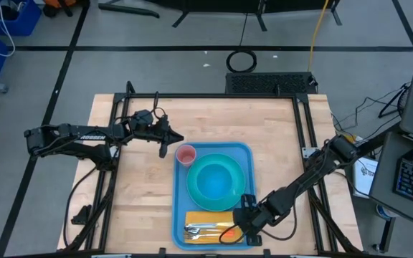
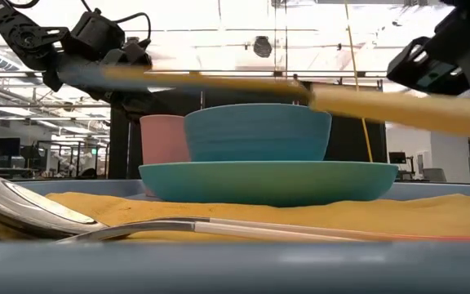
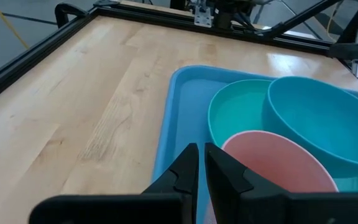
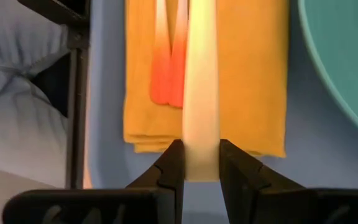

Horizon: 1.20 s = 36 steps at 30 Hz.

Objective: Set up tray
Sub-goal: Put the yellow table knife on the yellow table napkin to the top of the orange spoon

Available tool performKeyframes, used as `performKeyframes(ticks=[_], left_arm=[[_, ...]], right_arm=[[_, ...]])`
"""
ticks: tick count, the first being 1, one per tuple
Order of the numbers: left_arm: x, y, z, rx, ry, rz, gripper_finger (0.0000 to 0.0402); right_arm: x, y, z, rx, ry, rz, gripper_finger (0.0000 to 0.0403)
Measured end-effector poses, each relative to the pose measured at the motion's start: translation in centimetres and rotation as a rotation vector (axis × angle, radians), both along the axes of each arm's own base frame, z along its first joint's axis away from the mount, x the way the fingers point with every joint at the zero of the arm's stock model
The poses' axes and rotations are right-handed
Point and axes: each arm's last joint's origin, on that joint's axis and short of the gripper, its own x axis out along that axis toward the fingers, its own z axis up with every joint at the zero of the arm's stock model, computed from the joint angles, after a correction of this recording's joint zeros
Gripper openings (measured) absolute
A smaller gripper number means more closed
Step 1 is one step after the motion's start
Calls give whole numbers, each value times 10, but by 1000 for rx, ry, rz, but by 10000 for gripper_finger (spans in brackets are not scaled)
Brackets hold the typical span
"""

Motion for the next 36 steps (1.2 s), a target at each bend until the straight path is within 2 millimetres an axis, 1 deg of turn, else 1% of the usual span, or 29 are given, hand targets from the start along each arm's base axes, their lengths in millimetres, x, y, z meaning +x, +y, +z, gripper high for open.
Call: performKeyframes(ticks=[7,16,20,24,31,36], left_arm=[[0,0,0,0,0,0,31],[0,0,0,0,0,0,31],[0,0,0,0,1,0,31],[0,0,0,0,1,0,31],[0,0,0,3,1,-3,31],[0,0,0,1,2,-5,31]], right_arm=[[0,0,-4,-26,10,27,62],[7,-13,-5,-65,6,58,62],[10,-15,-7,-60,14,88,62],[12,-16,-13,-45,47,87,62],[14,-18,-12,-55,35,92,62],[18,-21,-21,-65,54,90,62]])
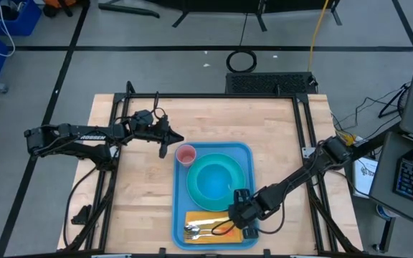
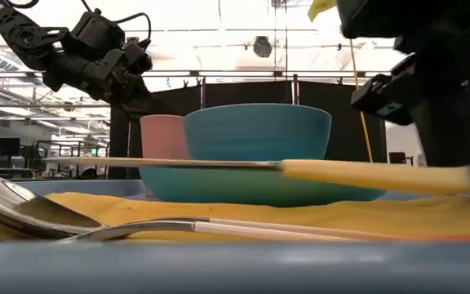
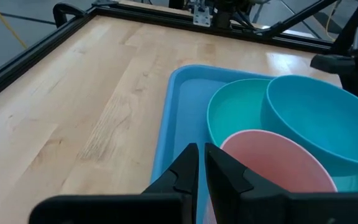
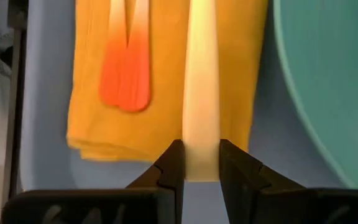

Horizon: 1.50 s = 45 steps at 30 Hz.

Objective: Set up tray
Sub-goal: Put the yellow table knife on the yellow table napkin to the top of the orange spoon

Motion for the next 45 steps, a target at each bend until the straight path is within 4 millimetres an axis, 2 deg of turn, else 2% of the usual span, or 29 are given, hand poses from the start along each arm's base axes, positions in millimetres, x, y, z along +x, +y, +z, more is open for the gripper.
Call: performKeyframes(ticks=[7,25,45], left_arm=[[0,0,0,-2,4,-1,31],[0,0,-1,-4,5,-3,31],[0,0,-1,-8,5,-6,31]], right_arm=[[6,-1,-15,21,45,3,62],[10,-2,-14,47,28,-84,62],[9,-2,-15,41,31,-77,62]])
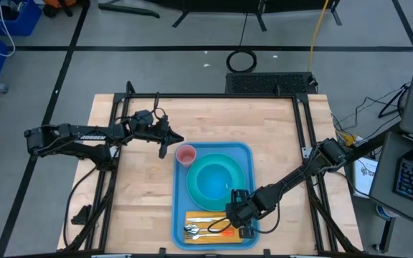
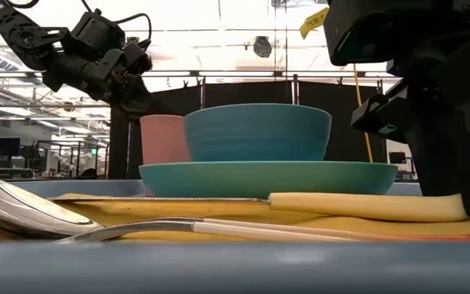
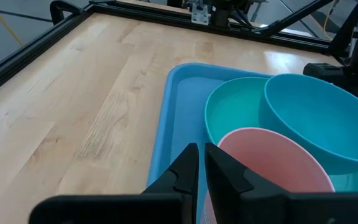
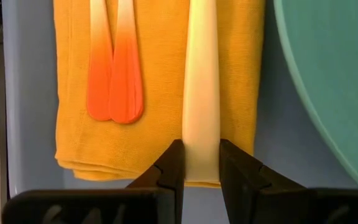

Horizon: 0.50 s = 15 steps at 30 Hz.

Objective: Set up tray
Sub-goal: Put the yellow table knife on the yellow table napkin to the top of the orange spoon

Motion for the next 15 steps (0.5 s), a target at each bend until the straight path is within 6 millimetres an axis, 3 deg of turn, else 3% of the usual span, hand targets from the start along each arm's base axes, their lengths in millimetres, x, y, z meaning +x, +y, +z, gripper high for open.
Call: performKeyframes(ticks=[5,11,15], left_arm=[[0,0,0,-1,1,0,31],[0,0,0,-1,2,0,31],[0,0,0,-1,2,0,31]], right_arm=[[0,1,0,17,9,32,65],[0,0,0,34,21,5,135],[1,-2,0,22,13,-17,140]])
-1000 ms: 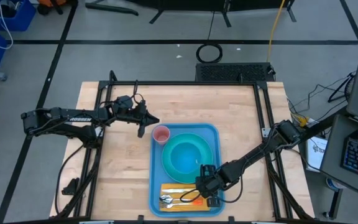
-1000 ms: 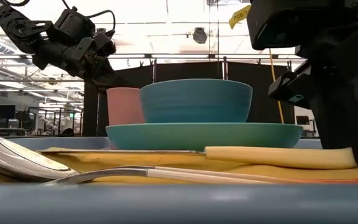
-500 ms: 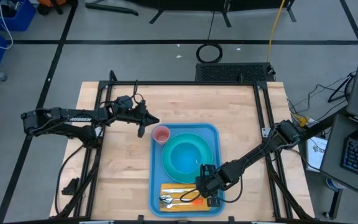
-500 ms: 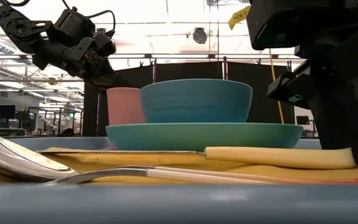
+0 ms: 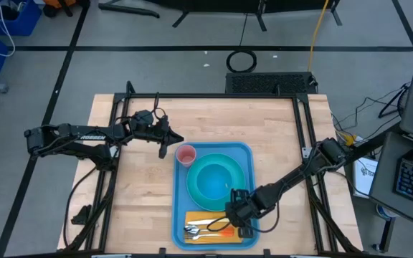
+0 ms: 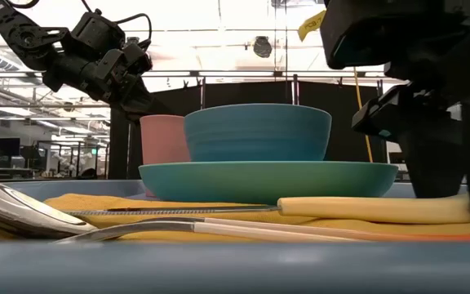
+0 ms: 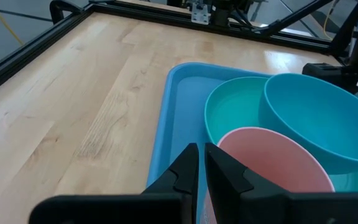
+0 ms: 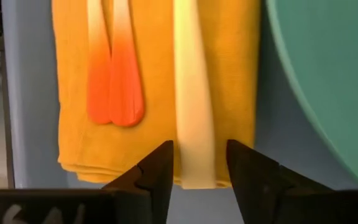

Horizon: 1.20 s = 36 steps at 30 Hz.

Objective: Set up tray
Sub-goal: Put the yellow table knife on the yellow table napkin to the top of the orange spoon

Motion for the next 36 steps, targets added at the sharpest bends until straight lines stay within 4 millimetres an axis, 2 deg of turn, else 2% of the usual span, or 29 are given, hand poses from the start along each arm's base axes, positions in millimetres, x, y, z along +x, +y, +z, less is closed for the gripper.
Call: performKeyframes(ticks=[12,19,29,36], left_arm=[[0,0,0,-4,4,0,31],[0,0,0,-4,4,0,31],[0,0,0,-5,5,0,31],[0,0,-1,-6,9,0,31]], right_arm=[[2,-2,0,12,4,-23,64],[3,-3,0,23,9,-53,84],[3,-3,0,26,8,-57,79],[5,-4,1,50,8,-53,106]])
